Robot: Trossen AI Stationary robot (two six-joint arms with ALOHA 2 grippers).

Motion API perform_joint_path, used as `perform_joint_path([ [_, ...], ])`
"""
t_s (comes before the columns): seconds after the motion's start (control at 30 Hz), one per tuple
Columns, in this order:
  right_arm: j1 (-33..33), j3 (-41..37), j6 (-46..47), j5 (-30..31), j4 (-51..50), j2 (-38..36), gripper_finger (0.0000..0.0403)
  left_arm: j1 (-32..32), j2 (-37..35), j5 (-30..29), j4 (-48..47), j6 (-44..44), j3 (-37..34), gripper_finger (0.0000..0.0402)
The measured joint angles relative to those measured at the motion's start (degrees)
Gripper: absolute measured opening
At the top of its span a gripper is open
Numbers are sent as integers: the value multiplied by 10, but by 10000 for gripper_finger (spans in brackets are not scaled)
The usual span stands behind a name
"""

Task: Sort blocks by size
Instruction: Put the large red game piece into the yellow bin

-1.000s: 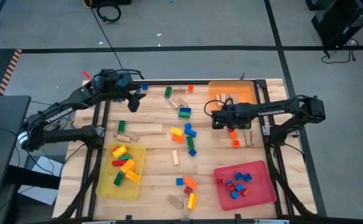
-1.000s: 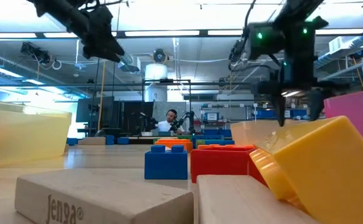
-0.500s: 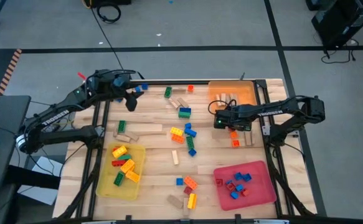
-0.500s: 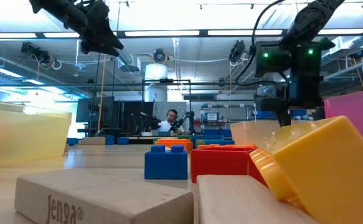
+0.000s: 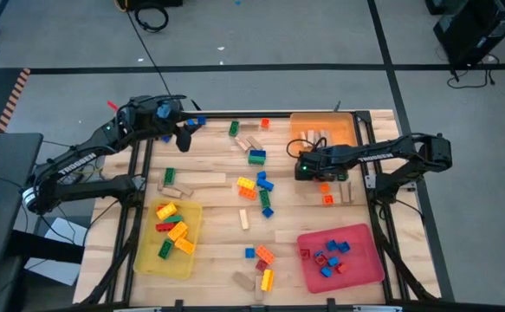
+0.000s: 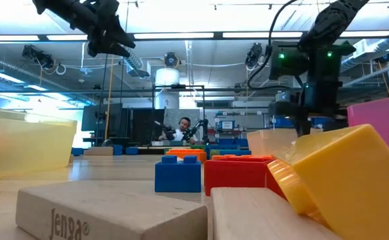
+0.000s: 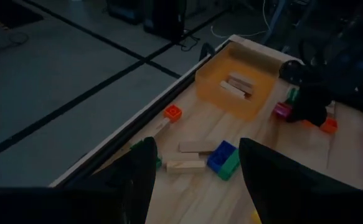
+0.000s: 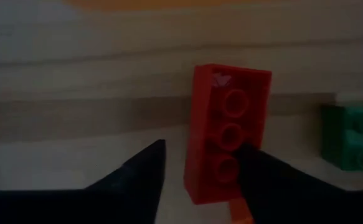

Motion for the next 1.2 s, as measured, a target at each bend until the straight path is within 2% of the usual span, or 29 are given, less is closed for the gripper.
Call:
perform_joint_path([
  [0.17, 17, 0, -11, -12, 19, 0, 98, 0, 0, 0, 14, 1, 0, 234],
  [0.2, 21, 0, -12, -13, 25, 0, 93, 0, 1, 0, 21, 1, 0, 234],
  [0.43, 63, 0, -31, -12, 122, -9, 94, 0, 0, 0, 77, -27, 0, 234],
  [0.6, 99, 0, -91, 33, 261, -45, 94, 0, 6, 9, 76, -97, 0, 234],
  [0.77, 122, 0, -188, 108, 437, -84, 93, 0, 30, 105, 90, -108, 0, 234],
  [0.93, 126, 2, -310, 130, 595, -102, 94, 0, 74, 169, 152, -141, 0, 234],
  [1.1, 123, 63, -384, 132, 587, -85, 94, -5, 128, 219, 233, -230, 1, 234],
  [1.2, 118, 108, -423, 130, 569, -63, 94, -19, 166, 227, 297, -293, 0, 234],
])
